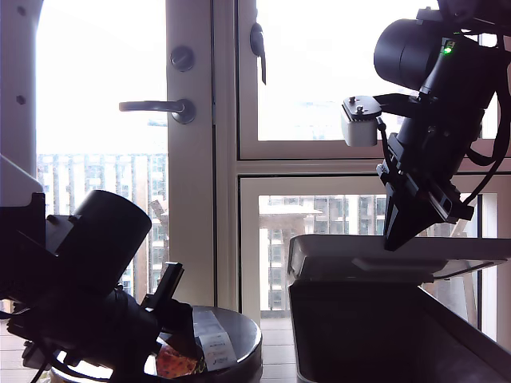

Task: First open the recycling bin's lid, then pick the cardboard sleeve and place it inside the bin before closing the lid

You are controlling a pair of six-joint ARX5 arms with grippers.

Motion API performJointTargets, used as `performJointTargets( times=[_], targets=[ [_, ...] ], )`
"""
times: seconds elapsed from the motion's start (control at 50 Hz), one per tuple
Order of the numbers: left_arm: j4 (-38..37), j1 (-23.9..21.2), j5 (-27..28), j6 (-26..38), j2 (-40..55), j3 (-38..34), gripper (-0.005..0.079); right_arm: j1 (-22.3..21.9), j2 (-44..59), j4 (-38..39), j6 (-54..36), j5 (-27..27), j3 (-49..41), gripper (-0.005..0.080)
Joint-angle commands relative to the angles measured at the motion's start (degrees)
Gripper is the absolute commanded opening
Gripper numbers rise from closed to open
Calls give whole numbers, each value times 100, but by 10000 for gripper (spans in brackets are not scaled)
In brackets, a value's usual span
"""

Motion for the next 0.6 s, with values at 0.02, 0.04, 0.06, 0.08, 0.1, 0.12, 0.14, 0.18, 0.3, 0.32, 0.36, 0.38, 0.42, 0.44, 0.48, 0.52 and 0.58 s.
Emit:
performJointTargets(
  times=[0.02, 0.04, 0.06, 0.08, 0.1, 0.12, 0.14, 0.18, 0.3, 0.32, 0.36, 0.38, 0.42, 0.44, 0.48, 0.52, 0.58],
  targets=[
    [17, 9, -68, -15, 105, 22, 127, 17, -7, 101, 109, -55, 57, -13],
    [20, 9, -83, -17, 105, 22, 108, 17, -7, 101, 131, -55, 57, -13],
    [22, 9, -85, -15, 105, 22, 88, 17, -7, 101, 149, -55, 57, -13],
    [20, 9, -87, -15, 105, 22, 68, 17, -7, 101, 168, -55, 57, -13],
    [20, 9, -92, -17, 105, 22, 52, 17, -4, 103, 179, -55, 57, -13],
    [20, 9, -98, -15, 105, 22, 38, 17, -7, 103, 179, -55, 59, -13],
    [20, 9, -98, -15, 105, 22, 26, 17, -7, 103, 179, -55, 59, -13],
    [22, 9, -96, -15, 105, 22, 6, 17, -4, 103, 179, -55, 57, -13],
    [26, 9, -92, -17, 103, 22, -22, 17, -7, 103, 179, -52, 57, -13],
    [28, 9, -85, -17, 103, 22, -22, 17, -7, 103, 179, -52, 57, -13],
    [37, 9, -48, -17, 103, 22, -22, 17, -7, 103, 179, -52, 57, -13],
    [48, 9, -20, -15, 103, 22, -22, 17, -4, 103, 179, -52, 57, -13],
    [70, 9, 48, -15, 101, 22, -22, 17, -4, 103, 179, -52, 57, -13],
    [74, 9, 79, -15, 98, 22, -22, 17, -7, 103, 179, -52, 59, -13],
    [90, 9, 138, -13, 92, 22, -22, 17, -7, 103, 179, -52, 59, -13],
    [120, 9, 179, -13, 92, 22, -22, 17, -7, 103, 179, -52, 57, -13],
    [162, 9, 302, -13, 92, 22, -22, 17, -7, 105, 179, -52, 57, -13]
  ],
)
